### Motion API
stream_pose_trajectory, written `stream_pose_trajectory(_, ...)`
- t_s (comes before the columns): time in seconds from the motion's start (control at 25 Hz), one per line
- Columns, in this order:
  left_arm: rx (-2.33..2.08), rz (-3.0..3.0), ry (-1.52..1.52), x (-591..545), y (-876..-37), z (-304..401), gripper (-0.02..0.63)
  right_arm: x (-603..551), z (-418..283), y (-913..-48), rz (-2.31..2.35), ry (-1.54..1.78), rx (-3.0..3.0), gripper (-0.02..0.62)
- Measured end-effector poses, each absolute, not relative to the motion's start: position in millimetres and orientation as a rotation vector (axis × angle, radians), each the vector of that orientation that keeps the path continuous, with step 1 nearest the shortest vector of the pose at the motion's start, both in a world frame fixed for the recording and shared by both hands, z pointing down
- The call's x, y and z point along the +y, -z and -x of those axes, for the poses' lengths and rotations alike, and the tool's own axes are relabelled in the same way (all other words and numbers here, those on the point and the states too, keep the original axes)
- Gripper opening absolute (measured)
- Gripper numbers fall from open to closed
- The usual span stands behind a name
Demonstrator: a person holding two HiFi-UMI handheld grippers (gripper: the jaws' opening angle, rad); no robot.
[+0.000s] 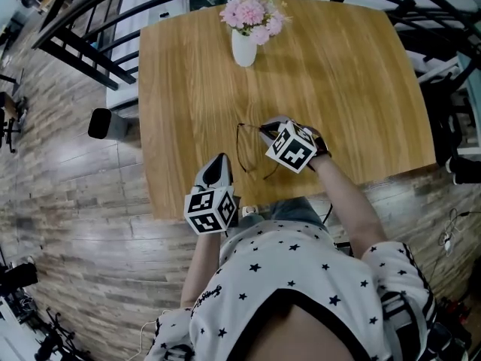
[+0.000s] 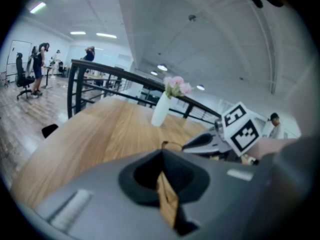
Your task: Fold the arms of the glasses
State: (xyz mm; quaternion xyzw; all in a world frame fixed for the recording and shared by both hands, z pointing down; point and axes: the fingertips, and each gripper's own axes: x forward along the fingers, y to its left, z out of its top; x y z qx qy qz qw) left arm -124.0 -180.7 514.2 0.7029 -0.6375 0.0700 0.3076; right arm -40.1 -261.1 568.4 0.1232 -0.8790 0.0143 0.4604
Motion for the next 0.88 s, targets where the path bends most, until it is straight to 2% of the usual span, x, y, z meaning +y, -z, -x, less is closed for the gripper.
stream_pose_trajectory(0.88,-1.63,-1.968,-0.173,-128.8,-494.9,119.2,0.008,-212.8,27.6,-517.4,-0.575,-0.056,-2.227,0.035)
